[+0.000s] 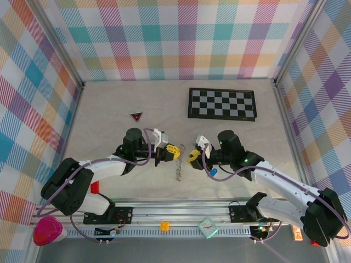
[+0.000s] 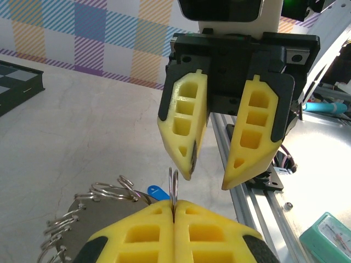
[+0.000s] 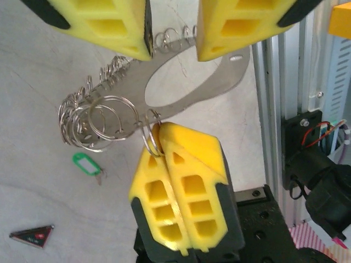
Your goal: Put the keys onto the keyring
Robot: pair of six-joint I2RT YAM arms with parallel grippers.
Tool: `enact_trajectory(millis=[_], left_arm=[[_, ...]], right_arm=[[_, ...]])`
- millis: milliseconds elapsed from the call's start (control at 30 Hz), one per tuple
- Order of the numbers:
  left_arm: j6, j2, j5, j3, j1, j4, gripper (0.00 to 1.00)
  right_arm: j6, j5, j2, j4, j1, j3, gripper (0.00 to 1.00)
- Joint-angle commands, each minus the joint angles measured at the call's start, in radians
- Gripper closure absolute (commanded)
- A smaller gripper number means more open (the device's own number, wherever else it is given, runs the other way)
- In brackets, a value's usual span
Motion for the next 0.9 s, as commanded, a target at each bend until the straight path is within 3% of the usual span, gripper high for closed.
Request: enact_trajectory(millis=[0, 533, 867], left_arm=[[0.005, 0.006, 0.024, -0.015, -0.002, 0.065, 1.00], [-0.009, 0.022, 0.038, -0.016, -0.002, 0.100, 1.00], [-0.025, 0.028, 0.049, -0.018, -0.003, 0.122, 1.00]], right_arm=[[-0.003, -0.052, 0.003, 0.168, 0.007, -0.008, 0.75], [0.036, 0.005, 0.088, 0.240, 0.008, -0.008, 0.81], [0.045, -0.032, 0.120, 0.250, 0.010, 0.005, 0.81]])
